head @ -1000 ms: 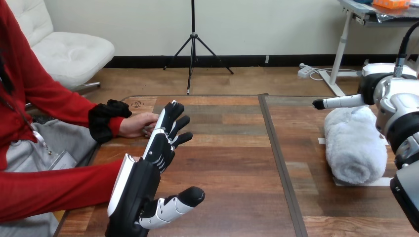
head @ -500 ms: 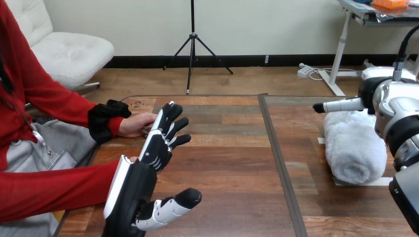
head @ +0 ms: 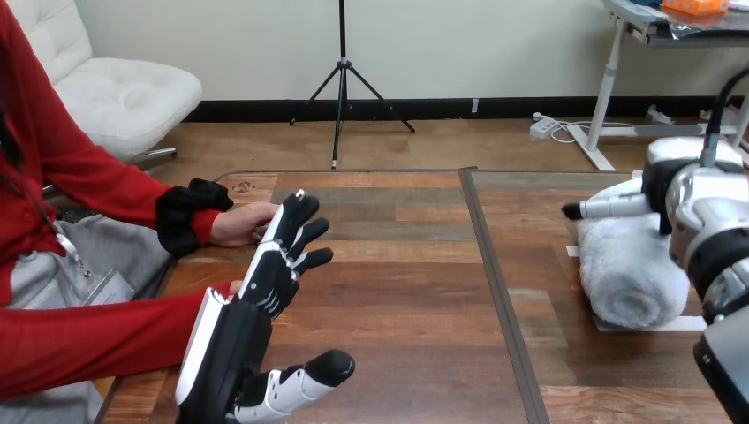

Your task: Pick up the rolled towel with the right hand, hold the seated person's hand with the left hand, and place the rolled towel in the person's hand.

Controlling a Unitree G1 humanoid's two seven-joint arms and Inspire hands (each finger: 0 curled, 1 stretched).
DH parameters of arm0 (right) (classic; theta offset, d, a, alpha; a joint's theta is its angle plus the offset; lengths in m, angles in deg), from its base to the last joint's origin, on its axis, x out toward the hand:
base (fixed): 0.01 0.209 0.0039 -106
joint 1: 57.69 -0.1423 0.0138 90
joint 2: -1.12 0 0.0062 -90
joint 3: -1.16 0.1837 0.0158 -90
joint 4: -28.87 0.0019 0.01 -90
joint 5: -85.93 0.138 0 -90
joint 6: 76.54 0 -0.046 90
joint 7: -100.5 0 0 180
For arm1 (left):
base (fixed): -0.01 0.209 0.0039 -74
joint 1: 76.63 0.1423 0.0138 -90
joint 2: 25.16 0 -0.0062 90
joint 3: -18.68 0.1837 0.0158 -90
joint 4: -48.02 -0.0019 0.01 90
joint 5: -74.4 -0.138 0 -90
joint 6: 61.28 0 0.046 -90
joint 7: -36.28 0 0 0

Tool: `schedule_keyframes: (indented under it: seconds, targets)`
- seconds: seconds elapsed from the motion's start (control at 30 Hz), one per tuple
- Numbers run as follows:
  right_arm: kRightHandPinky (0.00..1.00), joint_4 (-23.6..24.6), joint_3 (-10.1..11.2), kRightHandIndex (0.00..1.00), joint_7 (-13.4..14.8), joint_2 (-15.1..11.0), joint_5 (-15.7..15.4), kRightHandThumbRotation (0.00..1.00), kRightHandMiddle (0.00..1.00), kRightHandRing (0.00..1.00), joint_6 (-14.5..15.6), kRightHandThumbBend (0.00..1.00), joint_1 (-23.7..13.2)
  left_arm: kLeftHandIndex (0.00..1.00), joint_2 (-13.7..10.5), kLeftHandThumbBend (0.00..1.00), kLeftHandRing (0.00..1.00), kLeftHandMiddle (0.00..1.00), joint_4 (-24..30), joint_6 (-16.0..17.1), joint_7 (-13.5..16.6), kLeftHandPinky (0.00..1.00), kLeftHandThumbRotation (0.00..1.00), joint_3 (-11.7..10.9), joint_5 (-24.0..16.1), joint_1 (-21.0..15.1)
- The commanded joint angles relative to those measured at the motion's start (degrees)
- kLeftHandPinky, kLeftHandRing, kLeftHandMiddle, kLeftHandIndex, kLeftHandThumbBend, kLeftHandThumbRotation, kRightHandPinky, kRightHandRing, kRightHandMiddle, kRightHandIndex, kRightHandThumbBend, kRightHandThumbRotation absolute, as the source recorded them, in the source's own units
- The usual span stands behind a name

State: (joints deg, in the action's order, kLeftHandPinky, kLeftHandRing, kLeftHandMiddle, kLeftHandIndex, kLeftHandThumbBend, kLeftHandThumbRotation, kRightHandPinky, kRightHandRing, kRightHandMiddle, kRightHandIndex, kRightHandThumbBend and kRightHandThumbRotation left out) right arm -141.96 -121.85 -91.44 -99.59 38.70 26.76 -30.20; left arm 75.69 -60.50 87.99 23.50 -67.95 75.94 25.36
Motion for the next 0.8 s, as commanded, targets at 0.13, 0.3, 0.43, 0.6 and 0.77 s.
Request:
schedule_keyframes:
  seconds: [0.13,0.3,0.43,0.6,0.77]
  targets:
    - [0.29,0.3,0.37,0.72,2.16,1.94,0.47,1.0,0.54,0.41,0.81,1.0,0.32,0.95,-0.89,1.0,0.89,0.94,3.14,1.76,0.44,0.8,0.7,-0.46,0.09,-0.63]
    - [0.27,0.29,0.69,0.7,3.23,2.17,0.72,1.0,0.51,0.39,1.28,1.0,1.05,0.95,-1.26,1.0,0.89,0.94,2.99,2.38,0.11,0.8,0.68,-0.09,0.93,-0.42]
    - [0.27,0.46,2.43,0.69,6.21,2.3,2.29,1.0,0.49,0.37,1.62,1.0,1.88,0.95,-1.49,1.0,0.89,0.93,3.11,2.24,-0.14,0.8,0.68,0.19,1.6,-0.07]
    - [0.27,0.34,2.75,0.75,5.56,2.54,2.9,1.0,0.53,0.4,1.96,1.0,2.38,0.95,-1.98,1.0,0.89,0.93,3.13,2.68,-0.67,0.8,0.67,0.58,2.31,0.23]
    - [0.28,0.32,2.87,0.74,5.41,2.59,3.05,1.0,0.55,0.42,1.42,1.0,2.85,0.95,-2.2,1.0,0.89,0.94,3.28,2.47,-1.5,0.81,0.67,1.18,3.6,0.38]
